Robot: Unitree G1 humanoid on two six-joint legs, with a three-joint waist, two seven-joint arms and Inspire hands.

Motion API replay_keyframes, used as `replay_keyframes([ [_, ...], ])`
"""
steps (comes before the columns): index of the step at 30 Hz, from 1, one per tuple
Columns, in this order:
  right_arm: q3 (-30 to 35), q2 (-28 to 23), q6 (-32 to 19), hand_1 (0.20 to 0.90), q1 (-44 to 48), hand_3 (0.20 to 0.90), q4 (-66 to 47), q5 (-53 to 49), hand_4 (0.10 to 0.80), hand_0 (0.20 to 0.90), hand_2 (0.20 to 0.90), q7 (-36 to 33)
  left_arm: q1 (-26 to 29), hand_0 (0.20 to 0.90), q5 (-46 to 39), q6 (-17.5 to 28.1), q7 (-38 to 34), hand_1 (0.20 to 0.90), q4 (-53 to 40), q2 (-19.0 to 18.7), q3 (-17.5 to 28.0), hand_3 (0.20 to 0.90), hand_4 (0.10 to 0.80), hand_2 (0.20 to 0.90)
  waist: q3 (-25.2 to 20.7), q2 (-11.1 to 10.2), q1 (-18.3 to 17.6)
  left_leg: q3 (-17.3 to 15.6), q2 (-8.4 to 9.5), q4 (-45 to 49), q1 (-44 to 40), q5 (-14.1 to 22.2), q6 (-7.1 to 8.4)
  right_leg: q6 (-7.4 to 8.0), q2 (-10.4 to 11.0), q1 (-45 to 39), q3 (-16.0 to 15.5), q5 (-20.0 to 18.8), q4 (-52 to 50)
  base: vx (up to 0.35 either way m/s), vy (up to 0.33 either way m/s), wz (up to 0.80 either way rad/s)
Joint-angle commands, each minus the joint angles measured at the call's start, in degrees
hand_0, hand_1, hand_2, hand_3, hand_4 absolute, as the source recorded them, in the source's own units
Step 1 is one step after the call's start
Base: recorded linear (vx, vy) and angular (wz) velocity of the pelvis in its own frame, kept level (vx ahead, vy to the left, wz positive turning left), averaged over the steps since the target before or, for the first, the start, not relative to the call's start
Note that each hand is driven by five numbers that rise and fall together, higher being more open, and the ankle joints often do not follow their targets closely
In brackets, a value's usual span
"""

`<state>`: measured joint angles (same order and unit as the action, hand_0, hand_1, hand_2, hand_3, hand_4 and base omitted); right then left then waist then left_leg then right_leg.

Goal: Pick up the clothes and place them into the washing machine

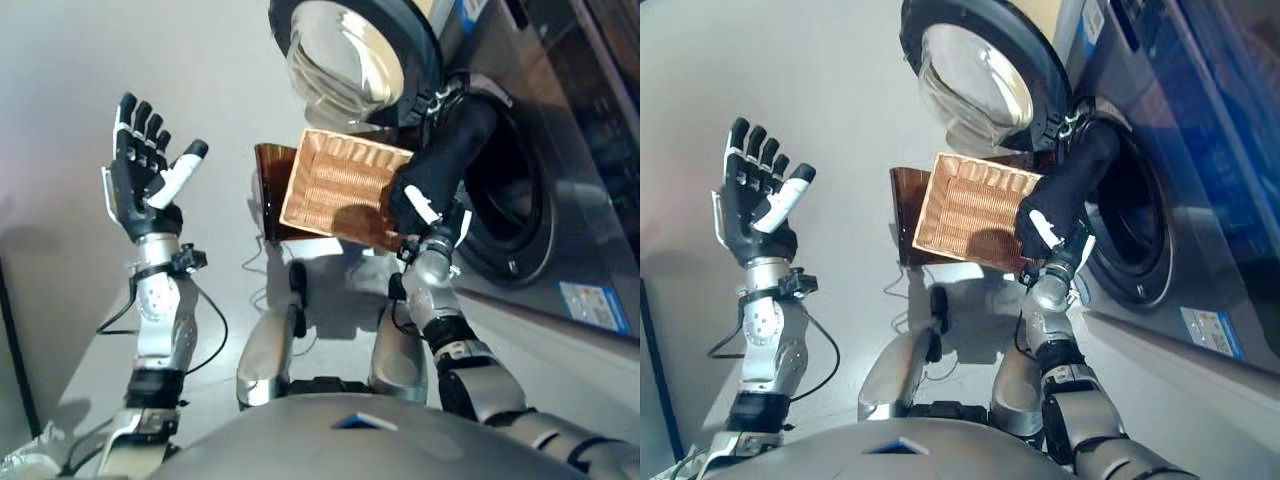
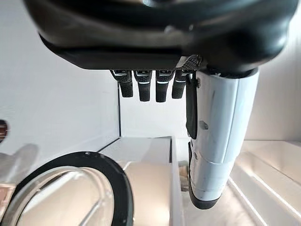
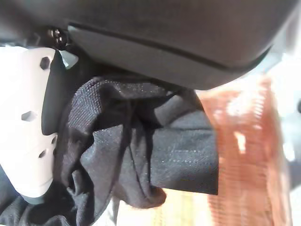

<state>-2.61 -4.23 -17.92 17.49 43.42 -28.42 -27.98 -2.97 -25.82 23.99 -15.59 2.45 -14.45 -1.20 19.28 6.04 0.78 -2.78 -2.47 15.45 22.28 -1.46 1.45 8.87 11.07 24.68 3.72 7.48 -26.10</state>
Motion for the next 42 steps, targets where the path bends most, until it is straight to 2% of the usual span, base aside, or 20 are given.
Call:
replay_keyframes([
  [1, -0.2, 0.9, -9.5, 0.200, 5.2, 0.200, -8.1, -2.0, 0.300, 0.200, 0.200, -1.0, 1.8, 0.900, 0.9, 6.0, -2.2, 0.900, -7.2, -2.9, 2.5, 0.900, 0.800, 0.900, 0.3, 0.3, -0.2, 0.4, -0.21, 14.7, 4.8, 10.3, 1.35, -4.14, -4.4, 4.5, -1.6, -0.6, -3.6, -0.093, -0.034, -0.15],
  [5, 1.6, 1.9, -11.9, 0.200, 7.5, 0.200, -8.9, -4.7, 0.300, 0.200, 0.200, -2.5, 1.8, 0.900, 1.6, 6.2, -3.5, 0.900, -9.3, -3.0, 2.5, 0.900, 0.800, 0.900, 0.8, 1.2, -0.3, 0.7, -0.78, 21.7, 10.1, 13.7, 1.54, -4.28, -4.4, 9.6, -2.1, 2.0, -9.8, -0.061, -0.014, -0.04],
  [11, 4.2, 2.7, -13.9, 0.200, 11.5, 0.200, -7.6, -6.8, 0.300, 0.200, 0.200, -4.3, 1.4, 0.900, 2.2, 7.1, -4.9, 0.900, -11.7, -3.3, 2.4, 0.900, 0.800, 0.900, 1.6, 2.6, 0.0, 1.2, -1.07, 27.6, 15.1, 16.5, 1.65, -4.24, -4.3, 14.7, -2.9, 4.8, -15.7, -0.051, 0.004, 0.01],
  [17, 8.0, 2.3, -15.2, 0.200, 16.9, 0.200, -4.9, -8.8, 0.300, 0.200, 0.200, -6.8, 0.4, 0.900, 2.5, 7.2, -5.6, 0.900, -13.2, -3.8, 2.1, 0.900, 0.800, 0.900, 2.4, 3.9, 0.2, 2.3, -0.41, 30.3, 18.9, 17.5, 1.55, -4.51, -4.2, 18.2, -3.7, 6.9, -19.7, -0.014, -0.021, 0.02],
  [18, 8.5, 1.7, -15.3, 0.200, 18.0, 0.200, -4.8, -8.6, 0.300, 0.200, 0.200, -7.1, 0.2, 0.900, 2.6, 7.3, -5.5, 0.900, -13.5, -4.0, 2.1, 0.900, 0.800, 0.900, 2.2, 4.3, 0.4, 2.5, -0.20, 30.6, 18.7, 19.2, 1.64, -4.28, -4.0, 18.0, -3.7, 8.7, -20.4, -0.031, -0.029, 0.03],
  [20, 11.3, -1.0, -15.3, 0.200, 21.2, 0.200, -3.4, -7.5, 0.300, 0.200, 0.200, -9.0, -0.4, 0.900, 2.9, 7.6, -5.5, 0.900, -14.3, -4.7, 2.2, 0.900, 0.800, 0.900, 2.3, 5.2, 0.9, 2.6, 0.19, 29.7, 19.7, 17.2, 1.61, -4.52, -3.8, 18.9, -3.5, 7.1, -19.8, -0.012, -0.019, 0.13],
  [21, 11.3, -1.1, -15.3, 0.200, 21.3, 0.200, -3.3, -7.5, 0.300, 0.200, 0.200, -9.1, -0.3, 0.900, 2.9, 7.6, -5.5, 0.900, -14.3, -4.7, 2.1, 0.900, 0.800, 0.900, 2.0, 5.3, 1.0, 2.7, 0.26, 30.0, 19.1, 18.8, 1.65, -4.31, -3.8, 18.4, -3.5, 8.6, -20.2, -0.004, -0.011, 0.15],
  [22, 13.6, -3.0, -15.7, 0.200, 23.8, 0.200, -2.3, -7.8, 0.300, 0.200, 0.200, -10.8, -0.8, 0.900, 3.2, 7.8, -5.7, 0.900, -14.5, -5.3, 2.2, 0.900, 0.800, 0.900, 2.2, 5.8, 1.2, 2.4, 0.41, 28.8, 19.6, 16.8, 1.59, -4.55, -3.6, 19.1, -3.6, 7.0, -19.5, 0.096, 0.000, 0.13],
  [24, 14.6, -4.3, -15.8, 0.200, 25.3, 0.200, -1.4, -8.2, 0.300, 0.200, 0.200, -11.3, -0.8, 0.900, 3.2, 7.8, -5.7, 0.900, -14.5, -5.5, 2.3, 0.900, 0.800, 0.900, 1.6, 6.1, 1.5, 2.5, 0.66, 28.7, 19.1, 18.1, 1.64, -4.37, -3.5, 18.8, -3.5, 8.4, -19.8, 0.048, 0.000, 0.07],
  [26, 16.2, -7.3, -15.9, 0.200, 28.5, 0.200, 1.1, -9.9, 0.300, 0.200, 0.200, -12.0, -0.7, 0.900, 2.7, 8.2, -5.7, 0.900, -14.5, -6.2, 2.6, 0.900, 0.800, 0.900, 1.1, 6.7, 2.1, 2.4, 0.89, 27.3, 18.9, 17.5, 1.66, -4.33, -3.4, 18.9, -3.2, 8.2, -19.1, -0.047, 0.001, 0.02],
  [27, 17.8, -10.7, -15.7, 0.200, 31.7, 0.200, 3.7, -12.0, 0.300, 0.200, 0.200, -12.2, -0.8, 0.900, 2.5, 8.6, -5.3, 0.900, -14.8, -6.8, 2.6, 0.900, 0.800, 0.900, 1.0, 7.3, 2.6, 2.2, 1.03, 26.0, 19.2, 15.4, 1.66, -4.47, -3.4, 19.5, -3.1, 6.8, -18.5, -0.100, 0.001, 0.06],
  [28, 17.8, -11.0, -15.7, 0.200, 32.0, 0.200, 4.1, -12.3, 0.300, 0.200, 0.200, -11.9, -0.6, 0.900, 2.4, 8.6, -5.3, 0.900, -14.8, -6.7, 2.6, 0.900, 0.800, 0.900, 1.1, 7.4, 2.7, 2.2, 1.04, 25.8, 19.3, 15.2, 1.66, -4.49, -3.4, 19.6, -3.0, 6.6, -18.3, -0.103, -0.017, 0.07],
  [29, 19.0, -14.5, -15.8, 0.200, 34.9, 0.200, 5.3, -14.5, 0.300, 0.200, 0.200, -12.1, -0.7, 0.900, 2.3, 8.7, -4.8, 0.900, -15.4, -7.5, 2.8, 0.900, 0.800, 0.900, 0.7, 8.0, 3.3, 2.2, 1.32, 24.7, 19.3, 14.5, 1.78, -4.57, -3.2, 19.7, -3.1, 6.6, -17.9, -0.006, -0.016, 0.04],
  [30, 19.0, -14.7, -15.7, 0.200, 35.0, 0.200, 5.5, -14.6, 0.300, 0.200, 0.200, -12.0, -0.6, 0.900, 2.3, 8.7, -4.7, 0.900, -15.5, -7.5, 2.8, 0.900, 0.800, 0.900, 0.7, 8.1, 3.4, 2.2, 1.35, 24.6, 19.3, 14.4, 1.79, -4.58, -3.1, 19.7, -3.2, 6.5, -17.8, 0.005, -0.027, 0.07],
  [31, 18.6, -18.6, -15.1, 0.200, 36.6, 0.200, 5.0, -14.1, 0.300, 0.200, 0.200, -12.0, -0.8, 0.900, 1.9, 9.1, -4.3, 0.900, -15.9, -7.9, 3.4, 0.900, 0.800, 0.900, 0.3, 8.7, 4.0, 2.4, 1.62, 23.3, 19.1, 13.5, 2.02, -4.49, -2.8, 19.8, -3.1, 6.5, -17.6, 0.006, -0.013, 0.10],
  [33, 18.5, -22.2, -14.9, 0.200, 37.8, 0.200, 5.1, -14.0, 0.300, 0.200, 0.200, -12.2, -0.8, 0.900, 1.8, 9.2, -3.9, 0.900, -16.1, -8.1, 3.6, 0.900, 0.800, 0.900, 0.0, 9.2, 4.4, 2.6, 1.93, 22.4, 18.9, 12.9, 2.26, -4.49, -2.4, 19.7, -3.3, 6.5, -17.5, 0.020, -0.018, 0.17],
  [38, 17.8, -27.3, -15.4, 0.200, 39.9, 0.200, 4.1, -14.3, 0.300, 0.200, 0.200, -11.2, -0.9, 0.900, 0.8, 9.2, -2.7, 0.900, -16.1, -8.4, 3.0, 0.900, 0.800, 0.900, -0.7, 9.7, 5.1, 3.0, 2.62, 19.3, 17.5, 11.3, 2.59, -4.54, -1.7, 18.6, -3.5, 6.5, -16.3, 0.030, -0.020, 0.13],
  [39, 17.3, -28.0, -15.8, 0.285, 40.4, 0.285, 4.5, -15.4, 0.361, 0.285, 0.285, -10.2, -0.5, 0.900, 0.4, 9.3, -2.5, 0.900, -16.0, -8.5, 2.9, 0.900, 0.800, 0.900, -0.6, 9.7, 5.2, 2.9, 2.96, 18.7, 16.9, 11.0, 2.66, -4.59, -1.6, 18.1, -3.5, 6.2, -15.9, 0.023, -0.022, 0.05],
  [40, 16.2, -28.3, -15.9, 0.900, 40.4, 0.900, 4.1, -16.7, 0.800, 0.900, 0.900, -8.3, 0.1, 0.900, 0.3, 9.3, -2.2, 0.900, -16.1, -8.5, 2.8, 0.900, 0.800, 0.900, -0.5, 9.7, 5.2, 3.0, 3.28, 17.9, 16.4, 10.4, 2.76, -4.72, -1.4, 17.4, -3.5, 5.9, -15.3, 0.009, -0.014, 0.05],
  [42, 15.9, -28.0, -15.9, 0.900, 39.8, 0.900, 3.8, -18.2, 0.800, 0.900, 0.900, -6.3, 0.3, 0.900, 0.1, 9.3, -1.9, 0.900, -15.9, -8.3, 2.7, 0.900, 0.800, 0.900, -0.5, 9.6, 5.0, 3.2, 3.27, 17.0, 15.7, 10.2, 2.77, -4.73, -1.5, 16.9, -3.6, 5.8, -14.8, 0.000, 0.000, 0.00],
])
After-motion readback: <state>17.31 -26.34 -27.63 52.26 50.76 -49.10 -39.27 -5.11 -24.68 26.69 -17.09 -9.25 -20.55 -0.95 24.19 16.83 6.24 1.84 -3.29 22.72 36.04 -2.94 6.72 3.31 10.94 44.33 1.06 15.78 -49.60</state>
